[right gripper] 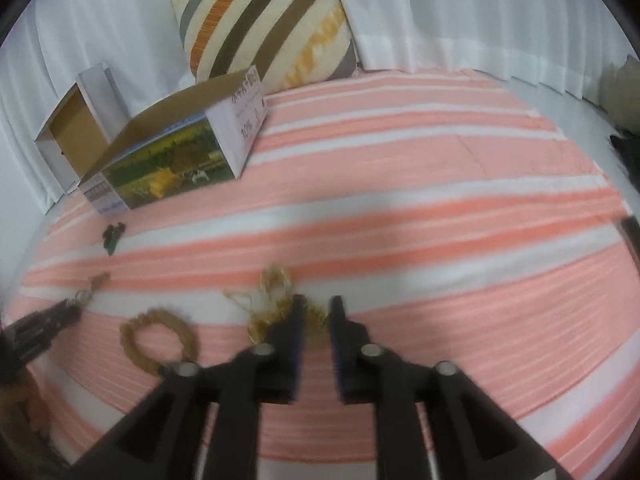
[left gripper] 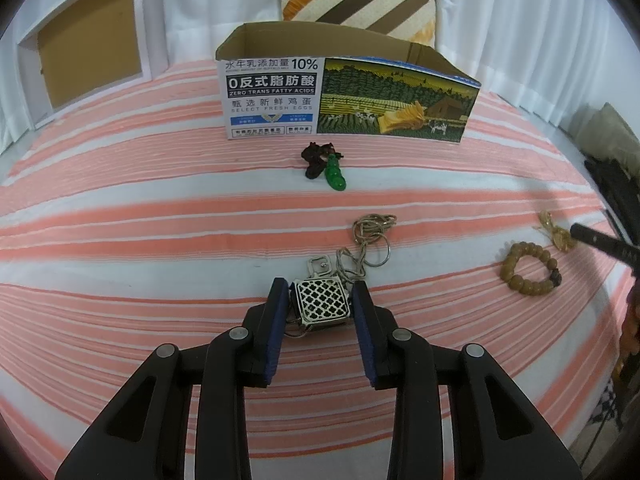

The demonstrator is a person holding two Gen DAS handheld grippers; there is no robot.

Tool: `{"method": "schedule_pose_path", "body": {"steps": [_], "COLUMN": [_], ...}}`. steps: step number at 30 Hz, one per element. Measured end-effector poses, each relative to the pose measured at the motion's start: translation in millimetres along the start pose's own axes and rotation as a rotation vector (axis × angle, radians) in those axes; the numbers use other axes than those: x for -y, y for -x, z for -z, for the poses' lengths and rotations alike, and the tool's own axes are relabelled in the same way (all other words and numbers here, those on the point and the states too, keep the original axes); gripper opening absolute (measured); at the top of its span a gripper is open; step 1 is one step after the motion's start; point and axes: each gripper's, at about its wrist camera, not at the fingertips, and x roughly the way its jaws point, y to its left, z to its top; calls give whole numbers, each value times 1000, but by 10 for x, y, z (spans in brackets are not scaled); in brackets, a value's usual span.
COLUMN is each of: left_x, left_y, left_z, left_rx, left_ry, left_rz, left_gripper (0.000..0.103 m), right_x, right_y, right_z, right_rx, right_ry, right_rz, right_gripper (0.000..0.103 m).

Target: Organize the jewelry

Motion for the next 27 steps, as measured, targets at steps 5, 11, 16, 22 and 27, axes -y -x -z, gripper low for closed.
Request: {"method": "schedule_pose_path", "body": {"steps": [5, 11, 16, 22, 27], "left_x": [28, -40, -19, -26, -18], "left_y": [56, -9, -29, -28, -36], "left_z": [0, 30, 39, 48, 36], "left_rx": [18, -45, -57, -59, -61], "left_ry": [-15, 24, 9, 10, 8], "left_rz": [-40, -91, -116, -118, -117], "left_gripper": [87, 89, 90, 91, 91], "right_x": [-59, -176, -262, -301, -280], "right_y": [121, 138, 122, 111, 67], "right_z": [184, 286, 323, 303, 262], "right_rx": [31, 16, 12, 9, -10], "right_ry": [44, 114, 159, 184, 188], "right_rz": [19, 62, 76, 81, 69], "right_gripper": [64, 64, 64, 64, 64]}}
